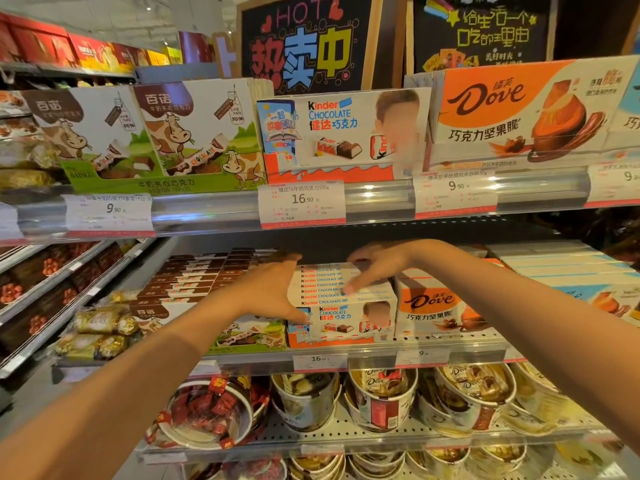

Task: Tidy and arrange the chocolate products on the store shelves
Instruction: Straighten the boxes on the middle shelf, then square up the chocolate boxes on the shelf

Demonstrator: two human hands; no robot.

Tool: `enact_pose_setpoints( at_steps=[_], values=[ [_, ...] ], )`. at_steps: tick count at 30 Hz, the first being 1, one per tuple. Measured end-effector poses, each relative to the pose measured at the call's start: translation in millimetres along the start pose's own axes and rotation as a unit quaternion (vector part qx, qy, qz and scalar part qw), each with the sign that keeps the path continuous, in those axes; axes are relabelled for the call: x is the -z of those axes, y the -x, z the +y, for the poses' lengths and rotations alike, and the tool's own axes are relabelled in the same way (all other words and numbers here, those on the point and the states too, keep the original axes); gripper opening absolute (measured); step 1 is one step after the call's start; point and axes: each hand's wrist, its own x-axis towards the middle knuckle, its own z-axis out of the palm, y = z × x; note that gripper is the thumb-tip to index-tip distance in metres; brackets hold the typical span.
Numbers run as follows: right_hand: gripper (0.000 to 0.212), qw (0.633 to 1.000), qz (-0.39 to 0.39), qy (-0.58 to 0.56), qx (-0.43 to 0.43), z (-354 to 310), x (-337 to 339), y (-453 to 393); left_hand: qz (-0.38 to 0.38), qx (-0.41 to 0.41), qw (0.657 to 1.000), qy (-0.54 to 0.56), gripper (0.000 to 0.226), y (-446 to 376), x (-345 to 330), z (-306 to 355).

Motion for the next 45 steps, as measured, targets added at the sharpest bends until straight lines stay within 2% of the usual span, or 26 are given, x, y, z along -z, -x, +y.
enact_pose_setpoints(
  at_steps=[2,4,6,10,13,17,20,23,27,29,31,33,37,42,45],
  values=[
    [0.09,0.997,-0.064,0.041,0.014,2,0,3,-0.021,-0.003,1.0,-0.013,0.084,-2,1,1],
    [0.104,0.994,-0.084,0.069,0.015,4,-6,2,-0.038,-0.007,0.999,-0.021,0.079,-4,2,2],
    [0.112,0.996,-0.041,0.072,0.016,8,-12,1,-0.046,-0.007,0.999,-0.018,0.085,-5,4,3],
    [0.109,0.998,0.034,0.047,0.04,14,-19,8,-0.039,-0.015,0.999,-0.023,0.095,-4,8,6],
    [0.113,0.995,0.054,0.077,0.036,16,-22,8,-0.045,-0.023,0.999,-0.021,0.1,-3,9,5],
    [0.111,0.996,0.029,0.082,0.035,18,-21,8,-0.039,-0.047,0.998,-0.027,0.081,-2,8,6],
    [0.112,0.994,0.049,0.085,0.039,19,-23,13,-0.045,-0.063,0.996,-0.035,0.079,-2,9,5],
    [0.1,0.99,0.127,0.046,0.051,20,-25,27,-0.055,-0.067,0.996,-0.035,0.077,-6,9,7],
    [0.061,0.962,0.241,-0.113,0.051,35,-16,55,-0.042,-0.082,0.996,-0.006,0.081,-13,8,23],
    [0.058,0.955,0.267,-0.124,0.034,48,-9,67,-0.04,-0.086,0.996,0.002,0.083,-19,7,35],
    [0.066,0.965,0.251,-0.081,0.007,66,-2,76,-0.046,-0.077,0.996,0.022,0.08,-26,6,48],
    [0.081,0.979,0.196,-0.04,-0.026,84,5,86,-0.041,-0.075,0.995,0.051,0.081,-35,4,61],
    [0.106,0.994,0.096,-0.013,-0.053,113,14,96,-0.017,-0.061,0.991,0.122,0.097,-51,-6,88],
    [0.117,0.997,0.07,0.007,-0.03,142,15,94,0.02,-0.045,0.984,0.17,0.09,-67,-16,124],
    [0.117,0.998,0.064,0.011,-0.025,150,17,92,0.009,-0.012,0.981,0.194,0.089,-77,-20,133]
  ],
)
